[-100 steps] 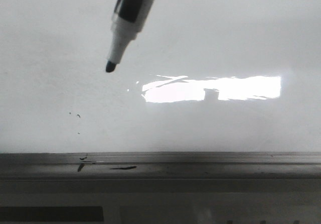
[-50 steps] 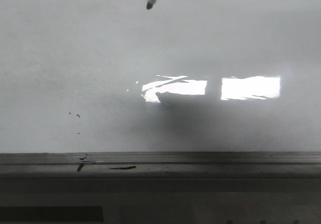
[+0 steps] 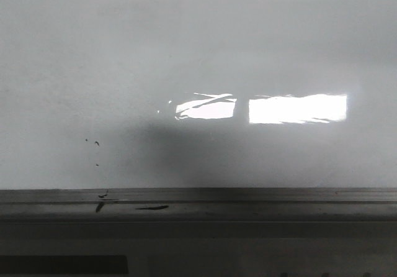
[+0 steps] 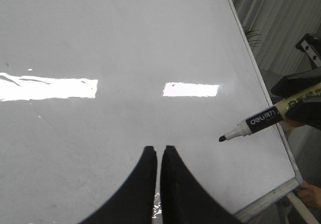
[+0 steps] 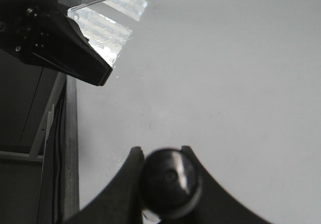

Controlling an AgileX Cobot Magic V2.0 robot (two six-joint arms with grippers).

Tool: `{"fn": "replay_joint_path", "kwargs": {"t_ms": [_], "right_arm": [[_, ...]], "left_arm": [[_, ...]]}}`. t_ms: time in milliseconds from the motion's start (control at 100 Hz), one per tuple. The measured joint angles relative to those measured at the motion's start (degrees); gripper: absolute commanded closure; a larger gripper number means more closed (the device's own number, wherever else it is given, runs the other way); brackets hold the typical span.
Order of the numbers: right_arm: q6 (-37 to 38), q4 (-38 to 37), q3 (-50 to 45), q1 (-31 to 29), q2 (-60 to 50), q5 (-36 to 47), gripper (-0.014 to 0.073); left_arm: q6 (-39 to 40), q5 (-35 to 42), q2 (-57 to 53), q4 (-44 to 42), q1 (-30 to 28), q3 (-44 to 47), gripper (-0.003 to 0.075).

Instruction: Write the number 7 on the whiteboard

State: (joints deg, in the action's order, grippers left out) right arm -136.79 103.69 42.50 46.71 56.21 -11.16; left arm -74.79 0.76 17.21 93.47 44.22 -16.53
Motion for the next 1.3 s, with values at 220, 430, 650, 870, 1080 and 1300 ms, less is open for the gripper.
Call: {"fn": "replay_joint_path", "kwargs": {"t_ms": [220, 430, 650, 870, 1080, 1300], "right_arm": [[1.6, 0.0, 0.0, 0.0, 0.0, -0.6, 0.0636], [2.1, 0.0, 0.0, 2.8, 0.0, -2.2, 0.0636], [2.2, 0.0, -0.4, 7.9, -1.2, -1.2, 0.0636], [2.9, -0.8, -3.3, 11.4, -2.9, 4.2, 0.0636], [35.1, -32.6, -3.9, 11.5, -3.3, 8.1, 0.0636], [96.1, -93.8, -4.7, 11.5, -4.4, 18.2, 0.0636]], "left_arm": [[0.0, 0.0, -0.1, 0.0, 0.0, 0.0, 0.0741], [0.0, 0.0, -0.1, 0.0, 0.0, 0.0, 0.0741], [0.0, 0.0, -0.1, 0.0, 0.0, 0.0, 0.0741], [0.0, 0.0, -0.1, 0.0, 0.0, 0.0, 0.0741], [0.1, 0.0, -0.1, 0.0, 0.0, 0.0, 0.0741], [0.1, 0.1, -0.1, 0.0, 0.0, 0.0, 0.0741]]}}
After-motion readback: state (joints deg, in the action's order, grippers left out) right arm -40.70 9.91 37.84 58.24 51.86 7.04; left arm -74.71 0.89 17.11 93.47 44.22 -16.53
